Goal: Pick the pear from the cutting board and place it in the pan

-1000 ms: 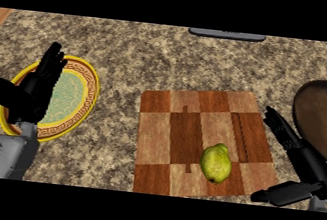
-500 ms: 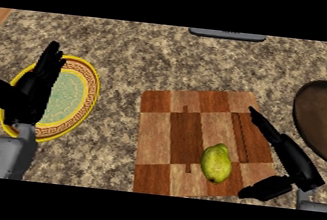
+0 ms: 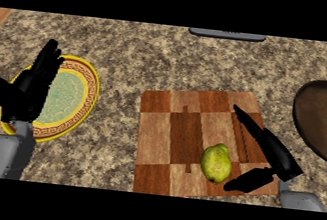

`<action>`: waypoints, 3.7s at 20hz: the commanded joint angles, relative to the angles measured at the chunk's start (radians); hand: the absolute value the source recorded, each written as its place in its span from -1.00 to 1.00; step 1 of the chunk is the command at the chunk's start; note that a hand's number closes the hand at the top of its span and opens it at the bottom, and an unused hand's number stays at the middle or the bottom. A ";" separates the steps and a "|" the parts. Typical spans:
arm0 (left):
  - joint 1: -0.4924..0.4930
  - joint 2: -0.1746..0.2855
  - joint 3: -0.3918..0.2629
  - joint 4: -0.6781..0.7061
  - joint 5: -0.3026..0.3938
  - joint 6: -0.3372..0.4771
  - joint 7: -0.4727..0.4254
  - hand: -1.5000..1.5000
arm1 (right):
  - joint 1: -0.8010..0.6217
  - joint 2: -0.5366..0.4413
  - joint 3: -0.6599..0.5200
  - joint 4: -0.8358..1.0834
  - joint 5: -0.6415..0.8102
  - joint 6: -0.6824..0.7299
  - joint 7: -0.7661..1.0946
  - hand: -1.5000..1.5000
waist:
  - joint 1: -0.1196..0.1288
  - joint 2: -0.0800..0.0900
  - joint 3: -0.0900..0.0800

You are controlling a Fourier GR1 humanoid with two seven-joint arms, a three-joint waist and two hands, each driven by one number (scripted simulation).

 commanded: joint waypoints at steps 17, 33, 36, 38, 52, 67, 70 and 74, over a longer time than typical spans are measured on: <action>0.039 -0.073 -0.009 -0.046 -0.060 0.015 -0.011 0.00 | -0.098 0.066 0.073 0.180 0.160 -0.039 -0.180 1.00 | 0.002 0.000 0.000; -0.010 -0.047 0.008 0.018 -0.055 -0.025 -0.026 0.00 | -0.199 0.046 0.006 0.160 0.583 -0.361 0.509 1.00 | 0.025 -0.003 -0.015; -0.017 -0.040 0.015 0.032 -0.055 -0.025 -0.014 0.00 | -0.334 0.039 0.027 0.117 0.759 -0.425 0.699 1.00 | 0.029 -0.008 -0.012; -0.019 -0.061 0.001 0.035 -0.067 -0.009 -0.027 0.00 | -0.404 0.100 0.085 0.103 0.882 -0.461 0.831 1.00 | 0.030 -0.007 -0.009; 0.000 -0.059 0.028 0.031 -0.056 -0.002 -0.029 0.00 | -0.603 0.104 -0.117 -0.022 0.986 -0.567 1.040 1.00 | -0.002 0.000 0.001; -0.008 -0.061 0.023 0.012 -0.053 -0.013 -0.010 0.00 | -0.359 -0.288 -0.435 0.269 0.823 -0.714 0.626 1.00 | 0.002 0.008 0.001; -0.038 -0.066 0.014 -0.002 -0.069 0.008 0.023 0.00 | -0.359 -0.317 -0.479 0.430 0.796 -0.823 0.528 1.00 | 0.008 0.006 0.001; -0.043 -0.030 0.041 -0.005 -0.035 -0.035 0.043 0.00 | -0.446 -0.388 -0.560 0.692 0.699 -0.918 0.368 1.00 | 0.019 0.007 0.002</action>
